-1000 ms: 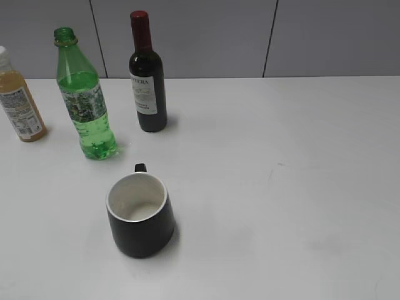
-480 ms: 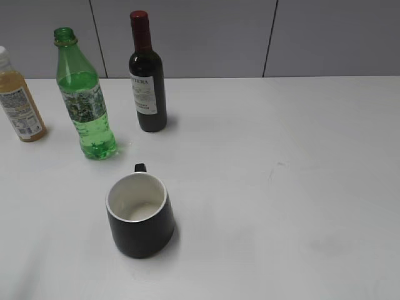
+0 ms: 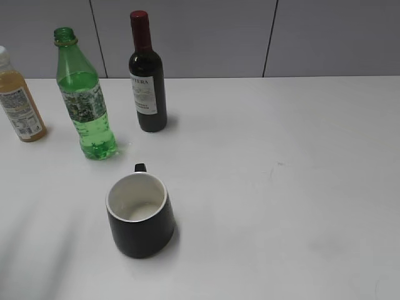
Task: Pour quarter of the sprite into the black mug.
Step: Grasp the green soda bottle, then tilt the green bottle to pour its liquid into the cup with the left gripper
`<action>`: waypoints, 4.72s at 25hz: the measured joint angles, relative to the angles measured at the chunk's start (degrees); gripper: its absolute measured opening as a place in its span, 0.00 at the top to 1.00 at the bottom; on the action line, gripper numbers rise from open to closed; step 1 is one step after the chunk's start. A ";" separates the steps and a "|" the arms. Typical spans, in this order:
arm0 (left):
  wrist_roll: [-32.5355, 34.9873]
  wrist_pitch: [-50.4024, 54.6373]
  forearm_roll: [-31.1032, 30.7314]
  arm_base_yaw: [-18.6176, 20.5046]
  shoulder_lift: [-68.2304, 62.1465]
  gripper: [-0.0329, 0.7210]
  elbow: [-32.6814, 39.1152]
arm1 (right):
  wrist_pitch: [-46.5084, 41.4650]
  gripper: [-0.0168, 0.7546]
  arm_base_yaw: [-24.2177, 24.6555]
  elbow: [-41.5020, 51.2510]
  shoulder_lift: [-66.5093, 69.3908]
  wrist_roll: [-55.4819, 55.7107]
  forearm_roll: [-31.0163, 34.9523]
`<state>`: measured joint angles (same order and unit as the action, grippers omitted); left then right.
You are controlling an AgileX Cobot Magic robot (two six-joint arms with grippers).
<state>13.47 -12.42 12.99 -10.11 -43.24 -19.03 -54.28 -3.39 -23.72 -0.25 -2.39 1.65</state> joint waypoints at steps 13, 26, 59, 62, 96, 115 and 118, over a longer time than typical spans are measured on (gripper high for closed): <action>-15.06 -31.27 -12.06 -5.89 -30.06 0.17 0.00 | 0.00 0.22 0.00 0.00 0.00 0.00 0.00; -16.47 -50.95 -10.26 -5.89 -52.35 0.07 -0.53 | 0.00 0.22 0.00 0.00 0.00 0.00 0.00; -14.23 -55.55 -8.03 -5.34 -71.58 0.07 -17.03 | 0.05 0.22 0.00 0.00 0.00 0.00 0.00; -14.17 -55.29 -8.03 -5.34 -72.98 0.07 -18.69 | 0.05 0.22 0.00 0.00 0.00 0.00 0.00; -14.06 -57.00 -7.37 -5.33 -77.70 0.34 -22.27 | 0.05 0.22 0.00 0.00 0.00 0.00 0.00; -7.07 -54.00 4.34 -9.21 -64.73 0.34 -9.84 | 0.05 0.22 0.00 0.00 0.00 0.00 0.00; -5.54 -53.94 7.76 -11.49 -61.76 0.34 -6.60 | 0.05 0.22 0.00 0.00 0.00 0.00 0.00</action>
<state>7.93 -66.36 20.75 -21.60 -105.00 -25.63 -54.23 -3.39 -23.72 -0.25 -2.39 1.65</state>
